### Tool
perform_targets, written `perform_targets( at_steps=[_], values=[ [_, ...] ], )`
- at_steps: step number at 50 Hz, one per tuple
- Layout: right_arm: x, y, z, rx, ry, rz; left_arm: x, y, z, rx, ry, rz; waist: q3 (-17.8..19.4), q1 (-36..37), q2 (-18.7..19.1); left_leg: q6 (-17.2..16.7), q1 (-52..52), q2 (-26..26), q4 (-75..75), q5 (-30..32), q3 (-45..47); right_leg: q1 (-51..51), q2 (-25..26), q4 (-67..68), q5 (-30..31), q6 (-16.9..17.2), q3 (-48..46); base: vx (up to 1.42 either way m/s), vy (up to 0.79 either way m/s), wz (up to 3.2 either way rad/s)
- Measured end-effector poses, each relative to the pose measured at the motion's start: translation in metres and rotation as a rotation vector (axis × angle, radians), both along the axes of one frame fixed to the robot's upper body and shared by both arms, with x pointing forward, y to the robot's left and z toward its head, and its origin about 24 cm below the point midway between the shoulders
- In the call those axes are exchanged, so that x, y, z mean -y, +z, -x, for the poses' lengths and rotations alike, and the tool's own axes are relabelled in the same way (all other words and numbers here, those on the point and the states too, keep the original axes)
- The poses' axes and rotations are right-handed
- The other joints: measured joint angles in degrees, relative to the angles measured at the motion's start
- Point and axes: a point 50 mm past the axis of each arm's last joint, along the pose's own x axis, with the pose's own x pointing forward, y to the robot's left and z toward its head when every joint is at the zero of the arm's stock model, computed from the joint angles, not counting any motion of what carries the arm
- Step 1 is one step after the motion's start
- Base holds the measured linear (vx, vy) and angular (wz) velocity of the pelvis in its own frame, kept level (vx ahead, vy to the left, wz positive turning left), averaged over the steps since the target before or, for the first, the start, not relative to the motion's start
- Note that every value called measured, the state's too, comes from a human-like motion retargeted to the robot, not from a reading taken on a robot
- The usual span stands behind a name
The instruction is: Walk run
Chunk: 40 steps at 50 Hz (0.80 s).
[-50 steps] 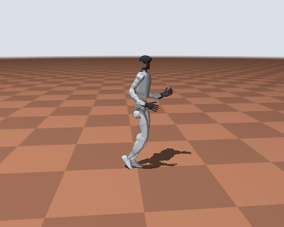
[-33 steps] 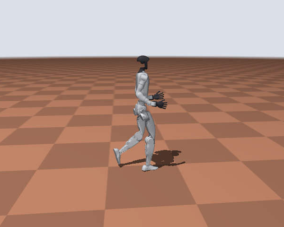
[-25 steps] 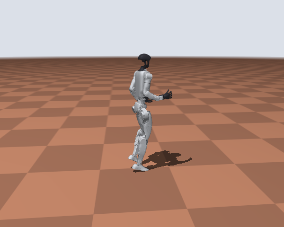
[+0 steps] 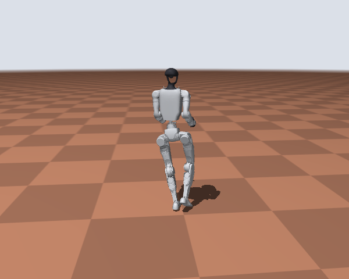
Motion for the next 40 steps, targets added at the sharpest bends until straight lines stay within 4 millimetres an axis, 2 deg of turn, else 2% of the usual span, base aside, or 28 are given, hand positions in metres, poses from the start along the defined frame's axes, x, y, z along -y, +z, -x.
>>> perform_targets(
  at_steps=[2,5,8,10,12,13,16,17,18,19,20,22,23,24,25,27,28,30,31,34,37,40],
  values=[
    [0.001,-0.008,0.012,-0.059,-0.019,0.008,0.009,0.013,-0.012,0.068,-0.071,-0.036,0.1,-2.8,-0.4,0.0,0.6,-2.4,0.4,0.8,-8.1,-2.0,1.5,-8.3,0.1,2.6,4.7,0.51,0.04,3.8],
    [-0.001,-0.015,0.025,-0.108,-0.06,-0.015,0.015,0.026,-0.023,0.141,-0.153,-0.09,0.5,-6.2,-2.3,0.0,1.8,-6.4,1.7,1.4,-18.5,-4.4,4.4,-20.3,0.6,7.7,17.9,0.56,-0.03,3.27],
    [-0.007,-0.018,0.027,-0.126,-0.089,-0.068,0.015,0.028,-0.025,0.159,-0.179,-0.132,2.4,-7.0,-5.7,0.0,5.3,-11.1,2.7,1.9,-25.3,-6.6,1.4,-29.3,0.0,11.2,23.4,0.59,0.0,2.3],
    [-0.011,-0.018,0.026,-0.122,-0.09,-0.104,0.013,0.025,-0.023,0.143,-0.169,-0.14,4.1,-6.9,-7.2,0.0,8.3,-12.7,2.6,3.1,-28.8,-8.0,0.9,-33.7,-2.2,12.8,23.0,0.67,0.01,1.71],
    [-0.011,-0.017,0.024,-0.119,-0.07,-0.118,0.01,0.016,-0.016,0.096,-0.132,-0.114,5.7,-6.8,-8.6,0.0,12.0,-14.0,2.4,4.7,-30.8,-8.3,1.7,-36.5,-4.1,20.7,25.1,0.74,-0.03,1.06],
    [-0.01,-0.017,0.022,-0.12,-0.05,-0.119,0.006,0.009,-0.01,0.061,-0.101,-0.095,6.5,-5.8,-9.1,0.0,14.1,-13.8,2.2,5.2,-29.7,-8.0,1.6,-37.0,-4.9,22.7,21.4,0.8,0.0,0.54],
    [-0.006,-0.016,0.015,-0.116,0.014,-0.087,-0.005,-0.014,0.013,-0.063,-0.007,-0.03,6.0,-7.0,-9.3,-0.8,16.7,-14.6,2.9,11.1,-28.6,-6.7,1.9,-35.0,-2.1,22.6,26.2,0.88,0.17,1.1],
    [-0.005,-0.015,0.013,-0.114,0.034,-0.074,-0.01,-0.022,0.023,-0.109,0.017,-0.02,5.4,-8.3,-8.9,-2.1,17.0,-14.4,4.5,13.6,-28.5,-6.3,2.1,-33.3,-1.1,22.3,27.1,1.12,0.08,2.13],
    [-0.005,-0.015,0.011,-0.114,0.052,-0.065,-0.017,-0.032,0.035,-0.157,0.031,-0.02,4.6,-10.6,-8.1,-4.5,16.7,-13.6,7.5,16.7,-29.0,-6.2,1.3,-31.4,-1.5,21.4,23.9,0.98,0.03,2.36],
    [-0.007,-0.015,0.009,-0.11,0.069,-0.062,-0.024,-0.041,0.048,-0.205,0.039,-0.033,3.5,-12.0,-6.8,-8.0,15.3,-12.8,11.0,21.1,-27.8,-6.1,2.2,-29.0,-3.8,20.3,26.0,0.84,-0.01,2.32],
    [-0.009,-0.014,0.006,-0.104,0.086,-0.062,-0.033,-0.05,0.06,-0.255,0.042,-0.05,2.4,-12.9,-5.4,-12.1,13.3,-12.0,14.7,26.1,-25.8,-6.0,3.9,-26.4,-7.1,19.0,30.9,0.91,-0.02,2.49],
    [-0.01,-0.009,-0.001,-0.07,0.051,-0.086,-0.041,-0.063,0.078,-0.336,-0.017,-0.102,1.7,-14.4,-4.1,-23.2,7.3,-7.7,25.7,32.5,-18.1,-5.3,2.0,-23.5,-11.5,16.3,23.9,0.92,-0.06,2.84],
    [-0.012,-0.007,-0.006,-0.047,0.035,-0.105,-0.045,-0.067,0.084,-0.368,-0.039,-0.124,1.3,-14.2,-5.0,-28.3,5.0,-5.5,30.2,34.2,-11.8,-3.7,-0.9,-23.7,-12.7,16.3,20.2,0.73,-0.12,2.4],
    [-0.014,-0.003,-0.013,-0.019,0.018,-0.124,-0.049,-0.069,0.088,-0.385,-0.052,-0.144,1.2,-13.4,-6.3,-29.2,3.1,-3.2,33.7,35.1,-5.9,-2.2,-3.1,-24.3,-13.6,16.0,17.0,0.68,-0.14,1.95],
    [-0.016,0.001,-0.021,0.012,0.002,-0.144,-0.054,-0.07,0.091,-0.394,-0.062,-0.162,1.0,-12.4,-7.7,-28.0,1.3,-1.0,36.8,35.5,-0.1,-0.7,-5.0,-25.0,-14.3,15.6,14.1,0.76,-0.09,1.72],
    [-0.014,0.011,-0.036,0.072,-0.013,-0.155,-0.061,-0.069,0.096,-0.399,-0.052,-0.187,1.7,-9.7,-9.7,-19.8,-4.1,-2.9,41.2,28.1,2.8,3.1,-5.3,-27.2,-15.2,15.0,15.3,0.74,0.01,1.34],
    [-0.012,0.018,-0.045,0.11,-0.014,-0.151,-0.064,-0.068,0.096,-0.397,-0.031,-0.196,2.2,-7.7,-10.4,-18.0,-7.5,-3.7,42.5,25.2,4.5,4.6,-5.9,-28.9,-14.8,14.9,13.9,0.68,0.06,0.87],
    [-0.006,0.034,-0.061,0.194,-0.014,-0.128,-0.069,-0.065,0.096,-0.385,0.027,-0.203,3.1,-3.5,-11.8,-17.2,-14.9,-5.5,43.0,19.0,7.1,7.6,-7.5,-32.1,-14.2,15.0,8.8,0.68,0.04,0.69],
    [-0.003,0.043,-0.066,0.238,-0.015,-0.116,-0.072,-0.062,0.095,-0.374,0.056,-0.206,3.4,-2.0,-12.0,-15.8,-18.0,-4.5,42.0,16.0,9.3,8.7,-7.5,-33.1,-14.7,15.4,6.8,0.66,-0.03,0.9],
    [0.005,0.072,-0.078,0.372,-0.016,-0.095,-0.081,-0.053,0.091,-0.336,0.123,-0.22,4.6,1.7,-11.9,-10.7,-27.0,-1.0,36.9,7.9,14.3,11.6,-5.2,-34.7,-17.3,15.5,3.1,0.6,-0.15,1.11],
    [0.012,0.102,-0.088,0.503,-0.009,-0.101,-0.087,-0.045,0.089,-0.304,0.172,-0.206,6.9,5.7,-11.9,-3.9,-34.2,3.2,28.8,2.0,20.7,14.5,-1.5,-35.4,-20.5,13.6,2.0,0.91,-0.17,0.74],
    [0.018,0.118,-0.093,0.567,0.011,-0.108,-0.08,-0.045,0.089,-0.285,0.228,-0.114,8.6,9.0,-12.3,-0.3,-39.6,3.8,20.8,-3.0,22.5,18.1,1.5,-36.7,-21.2,12.3,-0.3,0.9,-0.09,0.25]
  ],
)
